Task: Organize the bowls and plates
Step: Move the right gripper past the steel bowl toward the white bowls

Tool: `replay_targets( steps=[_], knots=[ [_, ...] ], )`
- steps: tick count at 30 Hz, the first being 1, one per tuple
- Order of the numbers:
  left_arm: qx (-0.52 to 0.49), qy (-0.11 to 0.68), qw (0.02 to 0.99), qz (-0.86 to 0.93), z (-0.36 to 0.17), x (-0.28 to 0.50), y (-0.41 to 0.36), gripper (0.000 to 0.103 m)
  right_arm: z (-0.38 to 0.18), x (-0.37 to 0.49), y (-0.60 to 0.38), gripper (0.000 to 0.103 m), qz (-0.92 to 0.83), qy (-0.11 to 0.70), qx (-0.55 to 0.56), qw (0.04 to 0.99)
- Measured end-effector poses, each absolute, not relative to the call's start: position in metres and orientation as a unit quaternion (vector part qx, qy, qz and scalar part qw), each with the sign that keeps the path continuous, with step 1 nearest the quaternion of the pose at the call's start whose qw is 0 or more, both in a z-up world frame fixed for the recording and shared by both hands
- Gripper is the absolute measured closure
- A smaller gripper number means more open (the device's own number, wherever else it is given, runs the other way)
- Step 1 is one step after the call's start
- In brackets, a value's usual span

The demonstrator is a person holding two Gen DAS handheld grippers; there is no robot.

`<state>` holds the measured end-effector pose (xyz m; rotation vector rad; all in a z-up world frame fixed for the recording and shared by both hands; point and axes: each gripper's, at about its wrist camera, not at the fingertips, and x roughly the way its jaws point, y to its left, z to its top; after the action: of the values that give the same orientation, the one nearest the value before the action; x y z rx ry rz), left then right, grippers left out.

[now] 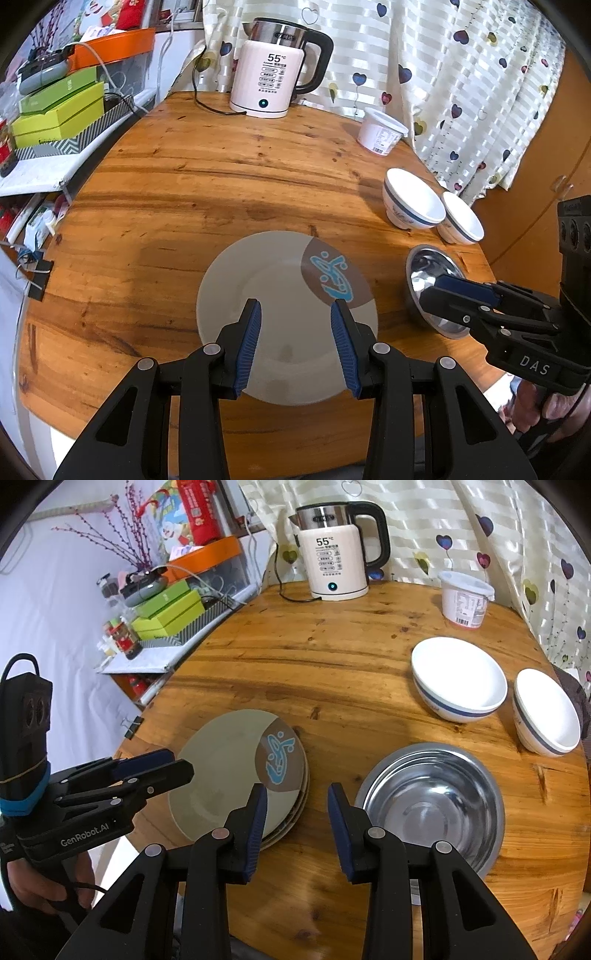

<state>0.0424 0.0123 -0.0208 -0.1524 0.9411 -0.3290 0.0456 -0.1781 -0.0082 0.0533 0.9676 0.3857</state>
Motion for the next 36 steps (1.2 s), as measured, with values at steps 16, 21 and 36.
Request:
replay_targets(
  steps=[16,21,36],
  knots=[
    [-0.053,0.452,0.871,-0.185,-0.012,0.055,-0.018,0.062,0.000,0.047,-0.197,0.069,0.167,0.450,0.030,0.877],
    [-0.048,0.457,0.867,-0.194,-0.012,0.060,-0.028,0.062,0.001,0.049,-0.206,0.069,0.160,0.448,0.035,0.879],
    [-0.032,0.465,0.861,-0.206,-0.006,0.077,-0.058,0.062,0.006,0.057,-0.239,0.069,0.139,0.443,0.057,0.884]
  ],
)
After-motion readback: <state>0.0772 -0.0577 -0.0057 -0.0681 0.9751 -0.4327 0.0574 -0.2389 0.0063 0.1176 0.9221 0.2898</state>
